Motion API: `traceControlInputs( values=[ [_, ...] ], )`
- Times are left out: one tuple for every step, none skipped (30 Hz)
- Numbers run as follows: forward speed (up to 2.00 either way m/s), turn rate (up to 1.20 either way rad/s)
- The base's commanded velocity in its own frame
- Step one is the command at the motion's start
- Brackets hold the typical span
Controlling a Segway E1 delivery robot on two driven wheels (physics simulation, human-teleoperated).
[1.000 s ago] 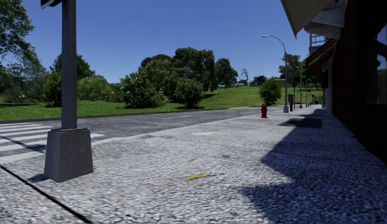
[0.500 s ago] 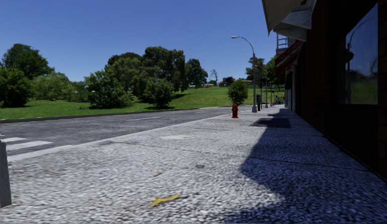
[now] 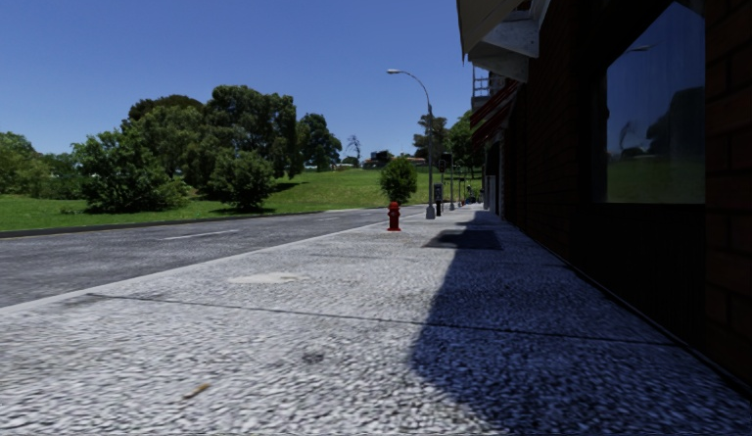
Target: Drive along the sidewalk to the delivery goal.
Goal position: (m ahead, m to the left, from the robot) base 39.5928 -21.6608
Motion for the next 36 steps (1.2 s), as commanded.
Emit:
traceControlInputs(
  values=[
    [0.98, 0.0],
    [0.98, 0.0],
    [0.98, 0.0],
    [0.98, 0.0],
    [0.98, 0.0],
    [0.98, -0.44],
    [0.98, -0.44],
    [0.98, -0.67],
    [0.98, -0.84],
    [0.98, -0.89],
    [0.98, -0.91],
    [0.98, -0.91],
    [0.98, -0.89],
    [0.98, -0.4],
    [0.98, -0.02],
    [0.98, -0.02],
    [0.98, 0.0],
    [0.98, 0.0],
    [0.98, 0.0],
    [0.98, 0.0],
    [0.98, 0.0],
    [0.98, 0.0],
    [0.98, 0.0],
    [0.97, 0.0],
    [0.97, 0.0],
    [0.97, 0.0],
    [0.96, 0.0],
    [0.96, 0.0],
    [0.95, -0.15],
    [0.93, -0.43],
    [0.9, -0.61],
    [0.88, -0.75],
    [0.86, -0.79],
    [0.85, -0.8],
    [0.85, -0.8],
    [0.84, -0.8]
  ],
)
